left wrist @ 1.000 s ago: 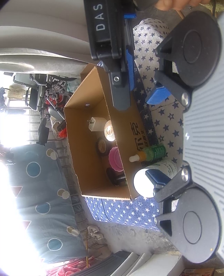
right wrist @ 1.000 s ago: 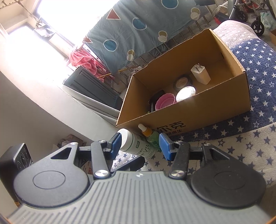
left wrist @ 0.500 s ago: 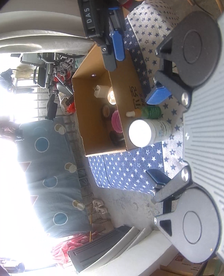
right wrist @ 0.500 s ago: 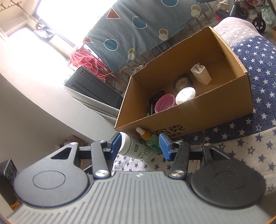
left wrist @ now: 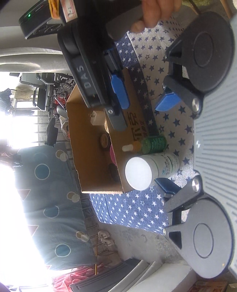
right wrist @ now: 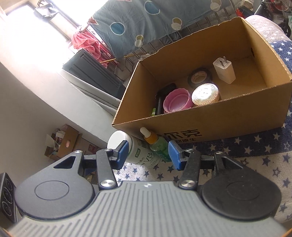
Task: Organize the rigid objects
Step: 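Move the right tool back out toward the green dropper bottle, then close the right tool on the green dropper bottle's neck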
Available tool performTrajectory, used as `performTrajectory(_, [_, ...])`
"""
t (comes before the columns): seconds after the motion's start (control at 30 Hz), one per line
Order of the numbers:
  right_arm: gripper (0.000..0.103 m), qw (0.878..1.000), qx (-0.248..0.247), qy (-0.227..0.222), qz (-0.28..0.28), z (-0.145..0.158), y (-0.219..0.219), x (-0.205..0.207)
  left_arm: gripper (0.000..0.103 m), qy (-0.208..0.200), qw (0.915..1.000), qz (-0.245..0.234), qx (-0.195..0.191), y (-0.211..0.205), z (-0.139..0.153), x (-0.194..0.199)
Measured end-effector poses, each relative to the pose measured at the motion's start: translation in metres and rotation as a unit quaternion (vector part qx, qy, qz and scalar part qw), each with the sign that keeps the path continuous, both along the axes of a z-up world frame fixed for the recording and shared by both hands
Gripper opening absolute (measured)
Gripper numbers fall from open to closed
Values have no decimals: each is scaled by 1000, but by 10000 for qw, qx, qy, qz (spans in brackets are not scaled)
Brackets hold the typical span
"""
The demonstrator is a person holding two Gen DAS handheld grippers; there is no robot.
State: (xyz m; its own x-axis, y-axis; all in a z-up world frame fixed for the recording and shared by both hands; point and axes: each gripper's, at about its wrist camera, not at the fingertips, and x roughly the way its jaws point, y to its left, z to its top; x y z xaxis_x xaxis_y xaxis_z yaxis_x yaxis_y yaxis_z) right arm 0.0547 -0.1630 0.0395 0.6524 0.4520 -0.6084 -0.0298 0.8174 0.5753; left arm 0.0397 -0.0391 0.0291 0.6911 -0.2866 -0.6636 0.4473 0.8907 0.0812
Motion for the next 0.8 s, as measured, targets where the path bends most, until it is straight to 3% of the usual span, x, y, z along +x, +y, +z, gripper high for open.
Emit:
performTrajectory(0.13, [48, 9989, -435, -84, 183, -3, 17, 12, 74, -41, 9999, -126, -58, -8, -9, 1])
performTrajectory(0.6, [42, 9954, -905, -128, 291, -12, 40, 34, 44, 147, 9990, -294, -290, -13, -34, 12])
performTrajectory(0.8, [38, 9948, -970, -49, 319, -20, 47, 42, 41, 262, 9985, -314, -374, -9, -39, 17])
